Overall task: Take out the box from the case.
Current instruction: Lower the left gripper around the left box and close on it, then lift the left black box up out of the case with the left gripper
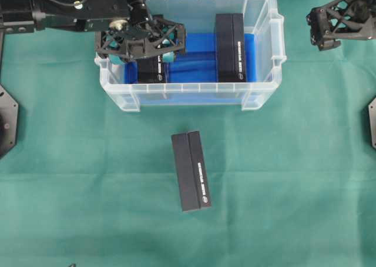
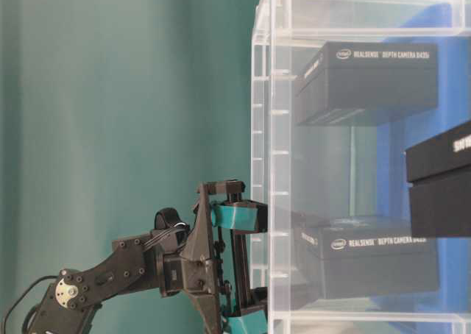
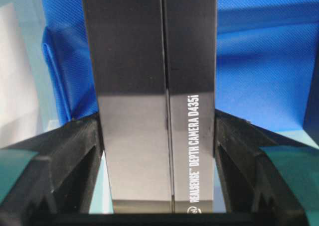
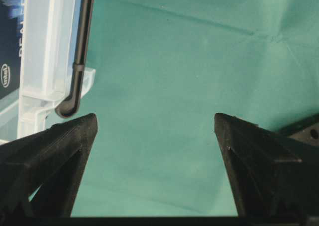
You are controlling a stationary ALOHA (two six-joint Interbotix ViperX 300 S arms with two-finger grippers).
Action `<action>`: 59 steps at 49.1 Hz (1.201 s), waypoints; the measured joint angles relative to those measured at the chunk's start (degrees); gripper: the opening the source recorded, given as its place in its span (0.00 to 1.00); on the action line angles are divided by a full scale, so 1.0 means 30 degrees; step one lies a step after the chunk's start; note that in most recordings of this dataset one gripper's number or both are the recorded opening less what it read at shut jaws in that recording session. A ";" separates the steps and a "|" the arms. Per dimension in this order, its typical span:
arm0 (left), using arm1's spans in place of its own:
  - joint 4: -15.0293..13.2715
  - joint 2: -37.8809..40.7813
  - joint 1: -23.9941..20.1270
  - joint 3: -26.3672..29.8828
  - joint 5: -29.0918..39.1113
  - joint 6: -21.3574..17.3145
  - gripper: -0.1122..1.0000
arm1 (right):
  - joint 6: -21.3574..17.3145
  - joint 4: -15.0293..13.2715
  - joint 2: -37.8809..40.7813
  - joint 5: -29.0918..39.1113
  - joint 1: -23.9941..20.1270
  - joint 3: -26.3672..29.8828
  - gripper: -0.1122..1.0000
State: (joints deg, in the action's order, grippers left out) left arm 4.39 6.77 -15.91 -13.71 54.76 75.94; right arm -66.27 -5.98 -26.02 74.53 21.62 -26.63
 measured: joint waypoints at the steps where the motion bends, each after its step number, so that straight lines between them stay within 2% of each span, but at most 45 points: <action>1: 0.0000 0.0000 0.0000 0.0000 0.0117 0.0000 0.65 | 0.0000 0.0000 0.0000 -0.0029 0.0000 0.0000 0.94; 17: 0.0000 -0.0205 0.0029 -0.0029 0.1846 -0.0059 0.65 | 0.0000 0.0000 0.0000 -0.0615 -0.0029 0.0000 0.94; 32: 0.0000 -0.0205 0.0059 0.0264 0.2344 -0.0146 0.65 | 0.0000 0.0000 0.0000 -0.0762 0.0000 0.0000 0.94; 43: 0.0000 -0.0937 0.0059 0.2051 0.3955 -0.0234 0.65 | 0.0000 0.0000 0.0000 -0.0791 0.0000 0.0000 0.94; 59: 0.0088 -0.3076 0.0088 0.5332 0.7471 -0.0469 0.65 | 0.0000 -0.0088 0.0059 -0.1201 0.0000 0.0000 0.94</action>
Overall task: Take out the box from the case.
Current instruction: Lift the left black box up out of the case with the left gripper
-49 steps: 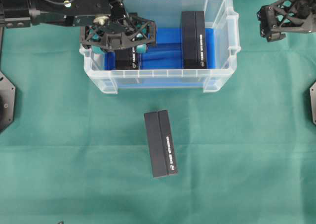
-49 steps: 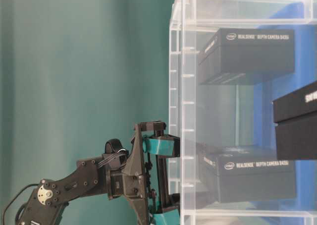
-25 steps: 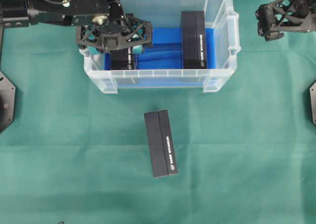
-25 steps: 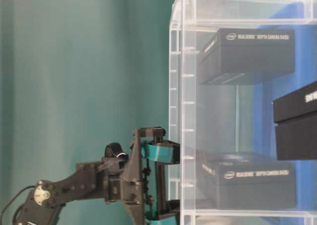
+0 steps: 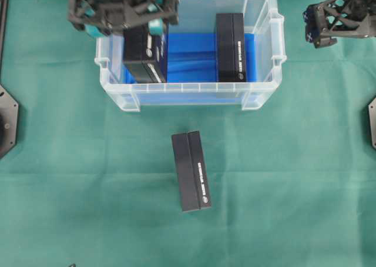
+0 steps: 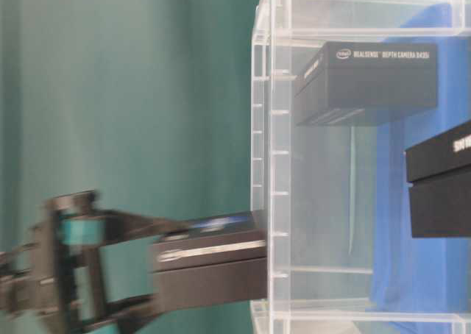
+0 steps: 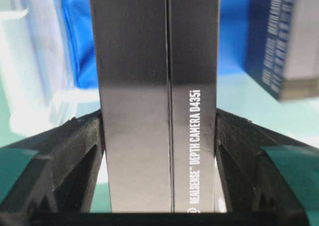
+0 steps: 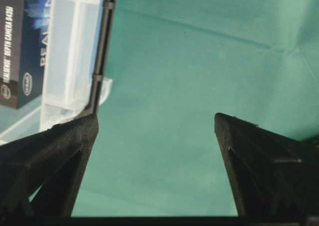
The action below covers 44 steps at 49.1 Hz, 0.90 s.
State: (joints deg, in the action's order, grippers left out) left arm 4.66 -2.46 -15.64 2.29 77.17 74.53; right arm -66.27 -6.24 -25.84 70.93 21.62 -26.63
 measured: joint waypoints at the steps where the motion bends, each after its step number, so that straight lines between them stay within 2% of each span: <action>1: 0.0000 -0.0088 -0.0029 0.0264 0.0264 -0.0029 0.65 | 0.0000 0.0000 0.0029 -0.0059 -0.0029 0.0000 0.94; 16: 0.0146 -0.0586 -0.0029 0.2842 0.2432 -0.0059 0.65 | 0.0000 -0.0029 0.0264 -0.0381 0.0000 0.0000 0.94; 44: 0.0352 -0.0586 -0.0029 0.3076 0.2842 -0.0322 0.65 | 0.0000 -0.0029 0.0264 -0.0381 0.0000 0.0000 0.94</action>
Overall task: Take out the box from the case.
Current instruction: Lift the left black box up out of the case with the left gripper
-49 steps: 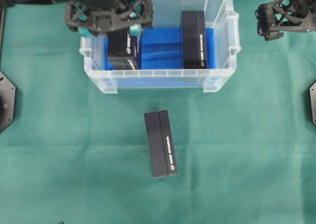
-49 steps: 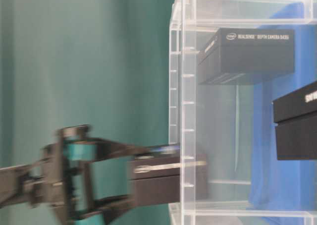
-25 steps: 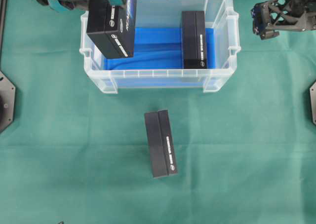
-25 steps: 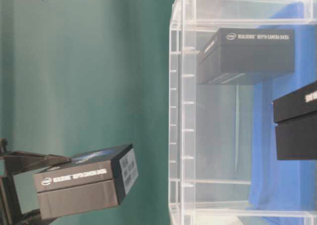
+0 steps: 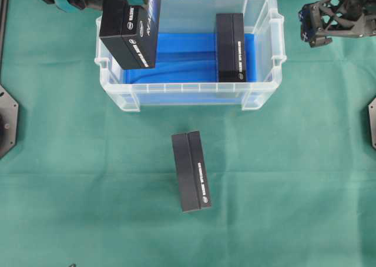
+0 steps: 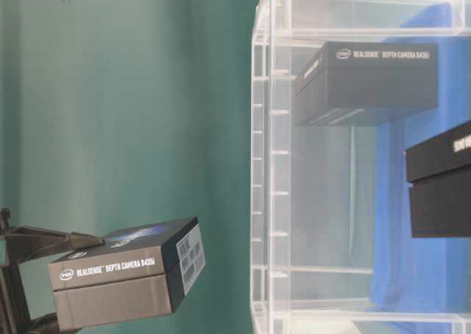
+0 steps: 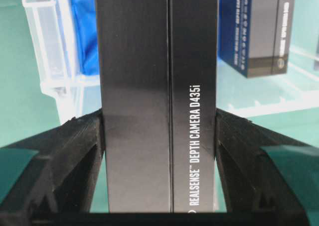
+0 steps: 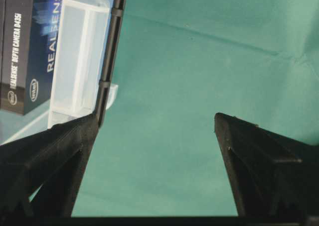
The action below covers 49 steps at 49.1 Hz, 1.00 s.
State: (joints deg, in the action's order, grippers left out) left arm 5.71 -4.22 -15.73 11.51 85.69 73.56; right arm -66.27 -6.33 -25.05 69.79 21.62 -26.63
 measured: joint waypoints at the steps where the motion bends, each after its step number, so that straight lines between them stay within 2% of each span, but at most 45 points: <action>1: 0.0000 0.0000 0.0000 0.0000 0.0029 0.0000 0.65 | 0.0000 0.0000 0.0029 0.0000 -0.0029 0.0000 0.94; 49: 0.0205 -0.0029 0.0000 0.0000 0.0059 0.0000 0.65 | 0.0000 0.0000 0.0000 0.0000 -0.0029 0.0000 0.94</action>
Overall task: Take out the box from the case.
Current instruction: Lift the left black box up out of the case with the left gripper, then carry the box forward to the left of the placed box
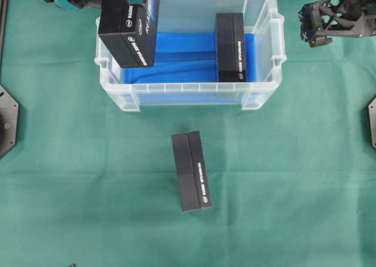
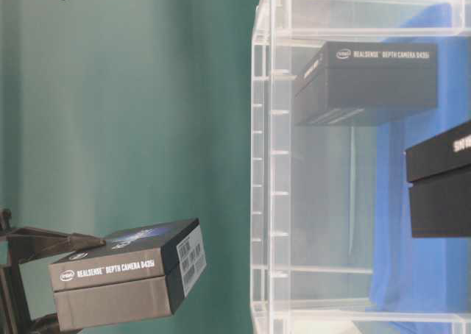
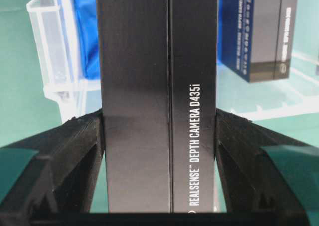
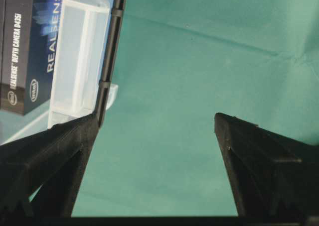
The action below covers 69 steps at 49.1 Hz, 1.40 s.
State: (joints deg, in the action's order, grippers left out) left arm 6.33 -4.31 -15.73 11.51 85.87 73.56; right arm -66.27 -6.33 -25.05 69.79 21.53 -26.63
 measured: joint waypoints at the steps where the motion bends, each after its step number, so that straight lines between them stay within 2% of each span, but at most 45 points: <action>1: 0.0029 0.0029 0.0000 0.0000 0.0000 0.0000 0.65 | 0.0000 0.0000 0.0029 0.0000 0.0029 0.0000 0.94; 37: 0.0029 0.0029 0.0000 -0.0146 0.0000 0.0000 0.65 | 0.0000 0.0000 0.0000 0.0000 0.0000 0.0000 0.94; 46: 0.0059 -0.0059 0.0645 -0.0498 0.0000 0.0293 0.65 | 0.0000 -0.0059 0.0000 0.0029 0.0029 0.0000 0.94; 55: 0.0029 -0.0703 0.2227 -0.1348 0.0000 0.1641 0.65 | 0.0029 -0.0088 0.0000 0.0029 0.0029 0.0000 0.94; 60: 0.0205 -0.1055 0.3340 -0.1904 0.0000 0.3105 0.65 | 0.0029 -0.0088 0.0029 0.0029 0.0000 0.0000 0.94; 69: 0.1113 -0.1406 0.5479 -0.2549 0.0000 0.5596 0.65 | 0.0059 -0.0088 0.0000 0.0029 -0.0029 0.0000 0.94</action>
State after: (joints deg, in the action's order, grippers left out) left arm 9.67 -8.53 0.70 3.87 85.87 90.35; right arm -66.09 -6.59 -25.05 69.87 21.45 -26.63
